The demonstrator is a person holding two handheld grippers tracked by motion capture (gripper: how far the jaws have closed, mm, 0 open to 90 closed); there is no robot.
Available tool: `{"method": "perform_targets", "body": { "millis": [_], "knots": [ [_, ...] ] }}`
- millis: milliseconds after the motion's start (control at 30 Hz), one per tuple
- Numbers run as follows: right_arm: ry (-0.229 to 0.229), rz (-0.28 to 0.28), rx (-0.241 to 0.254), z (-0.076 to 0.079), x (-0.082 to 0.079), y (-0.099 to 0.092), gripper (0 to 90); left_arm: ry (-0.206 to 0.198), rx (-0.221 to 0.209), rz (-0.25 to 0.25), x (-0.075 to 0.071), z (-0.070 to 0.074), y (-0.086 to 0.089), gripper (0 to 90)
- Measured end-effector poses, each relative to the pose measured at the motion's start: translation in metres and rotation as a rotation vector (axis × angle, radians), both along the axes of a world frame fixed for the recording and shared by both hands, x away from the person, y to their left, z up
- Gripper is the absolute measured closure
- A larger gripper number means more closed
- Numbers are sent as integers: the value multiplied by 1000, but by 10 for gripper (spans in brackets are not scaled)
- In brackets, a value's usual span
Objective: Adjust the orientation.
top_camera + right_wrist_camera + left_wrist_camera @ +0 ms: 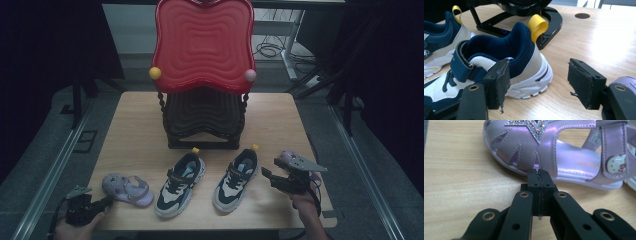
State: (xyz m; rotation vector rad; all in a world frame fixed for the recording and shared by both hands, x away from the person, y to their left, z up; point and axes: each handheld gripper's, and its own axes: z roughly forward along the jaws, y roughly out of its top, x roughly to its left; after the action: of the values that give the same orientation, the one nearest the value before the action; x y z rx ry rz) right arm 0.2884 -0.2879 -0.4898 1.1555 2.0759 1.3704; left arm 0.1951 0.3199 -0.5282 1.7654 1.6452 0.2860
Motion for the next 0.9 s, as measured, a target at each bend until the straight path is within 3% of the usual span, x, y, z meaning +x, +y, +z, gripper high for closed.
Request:
{"method": "perform_targets", "body": {
  "millis": [400, 900],
  "knots": [
    [-8, -11, 10, 1, -1, -1, 340, 28, 31, -20, 15, 4, 7, 896],
    [-7, -15, 10, 1, 0, -2, 340, 51, 50, -50, 47, 8, 18, 897]
  ]
}}
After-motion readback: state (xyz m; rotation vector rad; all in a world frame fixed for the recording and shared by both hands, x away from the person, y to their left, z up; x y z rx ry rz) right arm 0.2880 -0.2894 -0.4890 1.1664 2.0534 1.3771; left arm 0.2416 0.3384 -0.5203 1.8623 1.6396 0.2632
